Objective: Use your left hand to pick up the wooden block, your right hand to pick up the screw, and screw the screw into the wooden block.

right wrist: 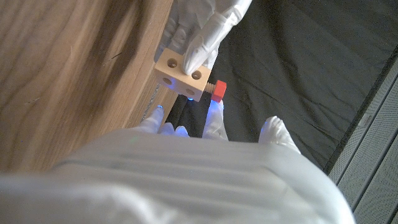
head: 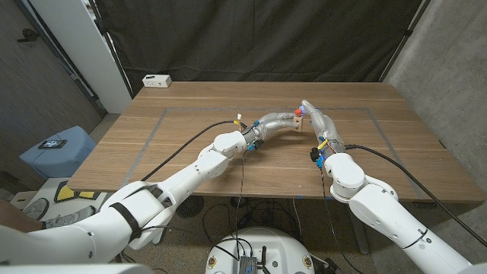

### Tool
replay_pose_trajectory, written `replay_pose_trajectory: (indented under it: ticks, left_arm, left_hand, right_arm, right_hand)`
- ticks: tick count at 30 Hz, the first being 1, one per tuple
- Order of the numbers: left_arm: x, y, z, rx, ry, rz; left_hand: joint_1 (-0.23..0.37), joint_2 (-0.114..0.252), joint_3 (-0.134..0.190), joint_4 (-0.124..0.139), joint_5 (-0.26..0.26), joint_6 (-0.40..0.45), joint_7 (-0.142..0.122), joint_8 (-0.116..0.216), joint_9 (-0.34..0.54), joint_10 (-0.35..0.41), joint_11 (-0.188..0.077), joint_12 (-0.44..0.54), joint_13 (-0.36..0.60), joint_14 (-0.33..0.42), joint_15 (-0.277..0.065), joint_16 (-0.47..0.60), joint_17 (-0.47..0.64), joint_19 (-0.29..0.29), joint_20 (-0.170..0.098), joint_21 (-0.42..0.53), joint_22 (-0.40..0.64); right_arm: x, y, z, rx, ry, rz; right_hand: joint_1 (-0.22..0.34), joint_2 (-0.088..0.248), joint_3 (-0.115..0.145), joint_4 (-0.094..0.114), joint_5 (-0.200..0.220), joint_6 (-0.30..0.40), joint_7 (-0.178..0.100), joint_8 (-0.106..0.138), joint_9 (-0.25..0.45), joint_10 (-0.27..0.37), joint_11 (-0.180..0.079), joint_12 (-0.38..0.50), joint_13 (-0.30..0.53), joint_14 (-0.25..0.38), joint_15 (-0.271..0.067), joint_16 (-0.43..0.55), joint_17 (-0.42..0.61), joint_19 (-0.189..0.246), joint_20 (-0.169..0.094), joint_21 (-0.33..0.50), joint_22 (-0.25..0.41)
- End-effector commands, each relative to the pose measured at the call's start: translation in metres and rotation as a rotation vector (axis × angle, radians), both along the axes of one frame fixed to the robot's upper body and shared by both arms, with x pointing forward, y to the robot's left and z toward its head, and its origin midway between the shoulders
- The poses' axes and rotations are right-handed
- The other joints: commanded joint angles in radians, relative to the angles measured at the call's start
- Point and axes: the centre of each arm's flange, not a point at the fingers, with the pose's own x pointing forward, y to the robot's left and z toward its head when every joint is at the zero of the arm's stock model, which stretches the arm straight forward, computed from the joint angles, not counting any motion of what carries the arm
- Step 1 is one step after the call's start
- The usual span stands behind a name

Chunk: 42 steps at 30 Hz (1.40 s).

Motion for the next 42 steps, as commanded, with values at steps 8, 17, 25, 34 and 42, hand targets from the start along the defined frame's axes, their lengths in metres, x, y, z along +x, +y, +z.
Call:
replay_pose_trajectory:
  ticks: [8,17,25,34,42]
  left_arm:
    - [0.0013,0.0004,-0.0019,-0.002,0.009,0.002]
    - [0.0022,0.0006,-0.0019,-0.005,0.012,0.001]
    - [0.0032,0.0008,-0.0024,-0.006,0.016,0.0]
    - [0.005,0.0016,-0.0031,-0.016,0.029,-0.002]
    - [0.0058,0.0013,-0.003,-0.018,0.033,-0.005]
  left_hand:
    - [0.0,0.006,0.015,0.006,0.006,0.016,0.006,0.004,0.003,0.006,0.0,0.005,0.004,0.012,-0.067,0.004,0.002,0.002,0.004,0.006,0.003]
    - [0.0,0.006,0.015,0.007,0.005,0.016,0.006,0.004,0.003,0.007,0.0,0.005,0.004,0.012,-0.066,0.004,0.002,0.002,0.004,0.006,0.003]
    - [0.0,0.006,0.015,0.006,0.005,0.014,0.007,0.003,0.003,0.006,0.0,0.005,0.004,0.013,-0.067,0.004,0.002,0.002,0.004,0.006,0.003]
    - [-0.001,0.006,0.016,0.007,0.005,0.015,0.006,0.003,0.003,0.006,0.0,0.005,0.004,0.013,-0.067,0.004,0.002,0.003,0.004,0.006,0.003]
    - [-0.001,0.006,0.016,0.007,0.005,0.015,0.006,0.004,0.003,0.007,0.0,0.006,0.004,0.016,-0.069,0.005,0.002,0.004,0.003,0.006,0.003]
  right_arm:
    - [0.0002,0.0026,-0.0026,-0.003,0.012,0.008]
    - [0.0007,0.0038,-0.0051,-0.003,0.022,0.01]
    - [-0.0003,0.004,-0.006,-0.004,0.025,0.006]
    - [-0.0002,0.0041,-0.0063,-0.007,0.029,0.005]
    - [-0.0016,0.0043,-0.0072,-0.01,0.032,0.001]
  right_hand:
    - [-0.003,0.007,0.002,-0.003,0.003,0.011,-0.006,-0.009,0.002,-0.001,-0.004,0.003,0.002,-0.076,-0.006,0.009,0.0,-0.006,0.003,0.009,0.002]
    - [-0.005,0.007,0.002,-0.003,0.003,0.015,-0.006,-0.013,0.002,0.0,-0.004,0.004,0.002,-0.075,-0.007,0.009,0.0,-0.005,0.002,0.009,0.002]
    - [-0.006,0.008,0.003,-0.004,0.002,0.018,-0.005,-0.016,0.002,0.001,-0.003,0.004,0.002,-0.075,-0.006,0.01,0.0,-0.005,0.003,0.009,0.002]
    - [-0.007,0.008,0.003,-0.005,0.002,0.021,-0.006,-0.019,0.003,0.002,-0.004,0.004,0.002,-0.075,-0.006,0.01,0.0,-0.005,0.002,0.009,0.002]
    - [-0.008,0.009,0.003,-0.006,0.002,0.022,-0.007,-0.022,0.003,0.003,-0.005,0.004,0.002,-0.075,-0.007,0.01,0.0,-0.005,0.002,0.009,0.002]
